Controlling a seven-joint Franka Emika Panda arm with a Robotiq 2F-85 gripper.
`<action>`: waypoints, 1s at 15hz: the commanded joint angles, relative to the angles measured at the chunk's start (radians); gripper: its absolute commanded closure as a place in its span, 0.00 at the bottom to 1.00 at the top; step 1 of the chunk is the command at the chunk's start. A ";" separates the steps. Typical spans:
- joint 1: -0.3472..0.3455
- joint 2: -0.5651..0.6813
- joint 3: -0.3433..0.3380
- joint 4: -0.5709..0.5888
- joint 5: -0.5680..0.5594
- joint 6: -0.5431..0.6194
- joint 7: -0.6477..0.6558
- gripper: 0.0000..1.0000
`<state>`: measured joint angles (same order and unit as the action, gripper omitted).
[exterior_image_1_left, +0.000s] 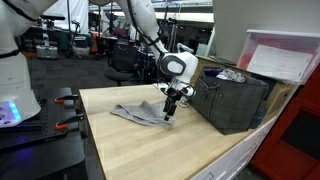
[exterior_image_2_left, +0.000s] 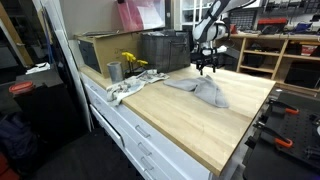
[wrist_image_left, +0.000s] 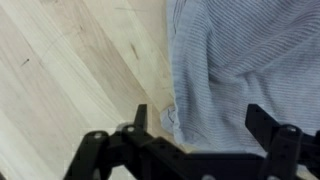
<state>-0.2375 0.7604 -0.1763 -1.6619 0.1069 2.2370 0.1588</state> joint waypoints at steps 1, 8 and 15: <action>-0.037 -0.043 0.027 -0.002 0.045 -0.080 -0.037 0.00; -0.077 -0.015 0.042 0.023 0.115 -0.113 -0.060 0.00; -0.064 -0.008 0.035 0.006 0.116 -0.087 -0.044 0.00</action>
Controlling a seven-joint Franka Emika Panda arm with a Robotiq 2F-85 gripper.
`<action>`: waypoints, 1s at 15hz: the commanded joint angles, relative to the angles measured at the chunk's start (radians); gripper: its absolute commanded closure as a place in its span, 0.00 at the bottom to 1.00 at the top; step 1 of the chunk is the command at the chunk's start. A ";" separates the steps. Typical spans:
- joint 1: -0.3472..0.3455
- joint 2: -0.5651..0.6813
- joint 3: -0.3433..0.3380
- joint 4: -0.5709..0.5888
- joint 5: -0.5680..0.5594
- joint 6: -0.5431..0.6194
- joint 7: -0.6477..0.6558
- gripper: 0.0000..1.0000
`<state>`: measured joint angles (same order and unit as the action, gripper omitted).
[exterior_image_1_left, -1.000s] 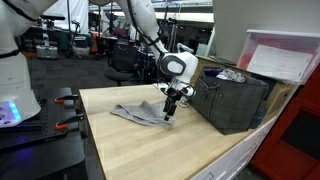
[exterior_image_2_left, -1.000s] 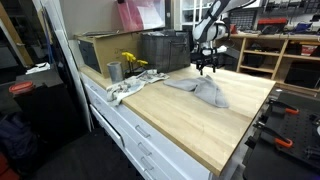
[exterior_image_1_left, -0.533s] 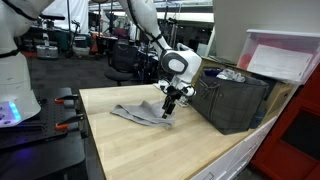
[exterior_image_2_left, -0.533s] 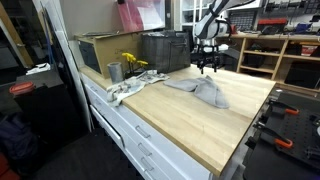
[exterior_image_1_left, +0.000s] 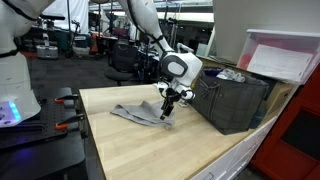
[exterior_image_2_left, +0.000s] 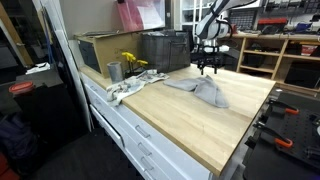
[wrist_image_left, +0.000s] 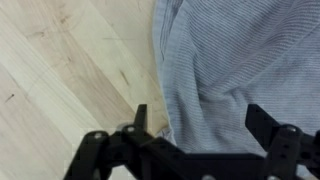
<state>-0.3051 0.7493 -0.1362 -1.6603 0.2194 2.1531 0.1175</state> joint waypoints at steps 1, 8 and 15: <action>0.003 0.003 -0.005 0.005 0.004 -0.004 -0.003 0.00; 0.000 0.074 -0.018 0.106 -0.006 -0.048 0.025 0.00; -0.069 0.214 0.006 0.298 0.018 -0.116 -0.023 0.26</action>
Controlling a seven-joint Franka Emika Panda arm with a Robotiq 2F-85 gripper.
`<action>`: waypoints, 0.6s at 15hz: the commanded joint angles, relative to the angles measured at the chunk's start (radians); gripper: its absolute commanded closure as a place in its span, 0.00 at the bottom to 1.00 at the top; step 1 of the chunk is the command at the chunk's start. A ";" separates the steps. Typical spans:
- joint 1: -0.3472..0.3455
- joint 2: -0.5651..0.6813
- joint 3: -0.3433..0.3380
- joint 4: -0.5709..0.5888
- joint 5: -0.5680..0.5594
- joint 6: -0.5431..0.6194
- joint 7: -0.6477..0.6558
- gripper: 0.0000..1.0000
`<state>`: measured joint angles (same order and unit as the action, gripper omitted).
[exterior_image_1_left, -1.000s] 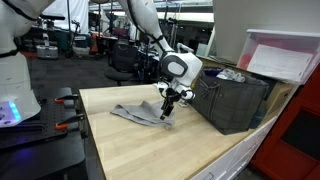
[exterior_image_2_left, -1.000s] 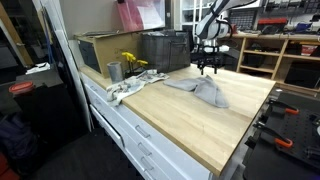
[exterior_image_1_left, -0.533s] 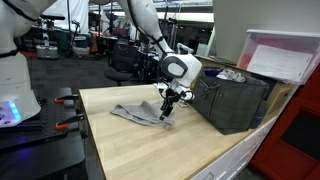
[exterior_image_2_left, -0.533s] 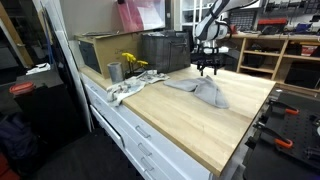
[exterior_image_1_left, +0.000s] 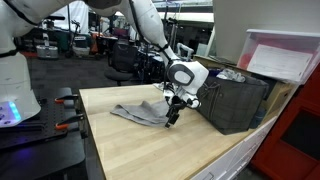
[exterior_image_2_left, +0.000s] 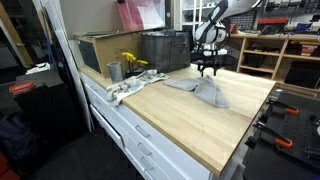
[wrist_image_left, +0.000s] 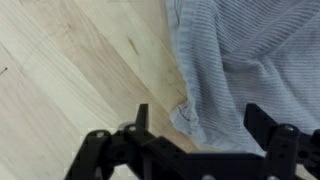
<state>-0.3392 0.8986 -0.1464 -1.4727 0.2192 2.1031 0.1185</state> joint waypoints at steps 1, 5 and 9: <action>-0.041 0.081 0.018 0.134 0.019 -0.080 -0.019 0.32; -0.053 0.127 0.021 0.211 0.020 -0.145 -0.001 0.65; -0.053 0.143 0.012 0.265 0.014 -0.206 0.018 0.95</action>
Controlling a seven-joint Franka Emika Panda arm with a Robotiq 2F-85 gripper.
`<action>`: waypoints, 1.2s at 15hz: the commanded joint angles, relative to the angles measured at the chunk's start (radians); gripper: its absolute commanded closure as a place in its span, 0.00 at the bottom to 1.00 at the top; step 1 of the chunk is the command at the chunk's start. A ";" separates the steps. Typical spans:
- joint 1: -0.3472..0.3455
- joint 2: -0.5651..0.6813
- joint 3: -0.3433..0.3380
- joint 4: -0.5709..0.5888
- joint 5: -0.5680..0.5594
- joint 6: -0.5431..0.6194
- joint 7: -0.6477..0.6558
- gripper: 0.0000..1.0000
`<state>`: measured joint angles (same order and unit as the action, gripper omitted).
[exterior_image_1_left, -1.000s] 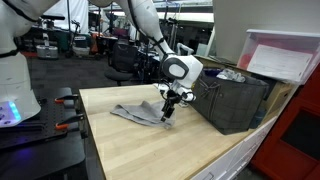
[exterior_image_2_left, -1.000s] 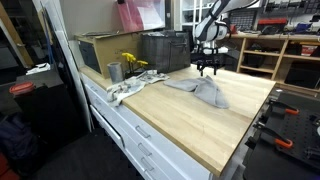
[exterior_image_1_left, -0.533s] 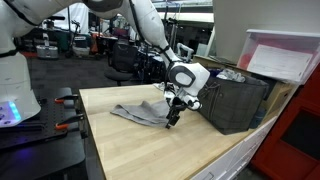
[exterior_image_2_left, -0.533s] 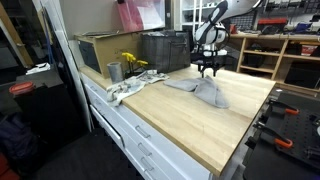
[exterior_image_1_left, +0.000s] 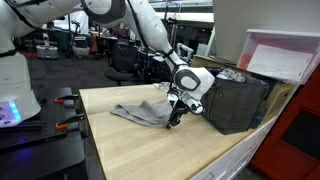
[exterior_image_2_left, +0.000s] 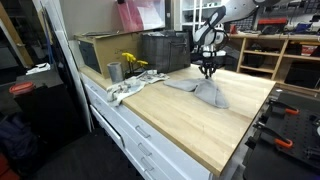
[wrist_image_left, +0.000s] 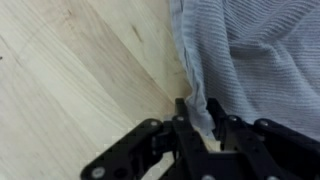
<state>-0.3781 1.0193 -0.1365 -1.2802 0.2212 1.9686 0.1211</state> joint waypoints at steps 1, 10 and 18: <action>-0.013 0.022 -0.002 0.081 0.008 -0.084 0.022 0.95; -0.011 0.045 -0.015 0.157 -0.007 -0.177 0.033 1.00; -0.001 0.037 -0.006 0.148 -0.004 -0.195 0.005 0.99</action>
<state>-0.3825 1.0692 -0.1489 -1.1457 0.2172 1.8188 0.1264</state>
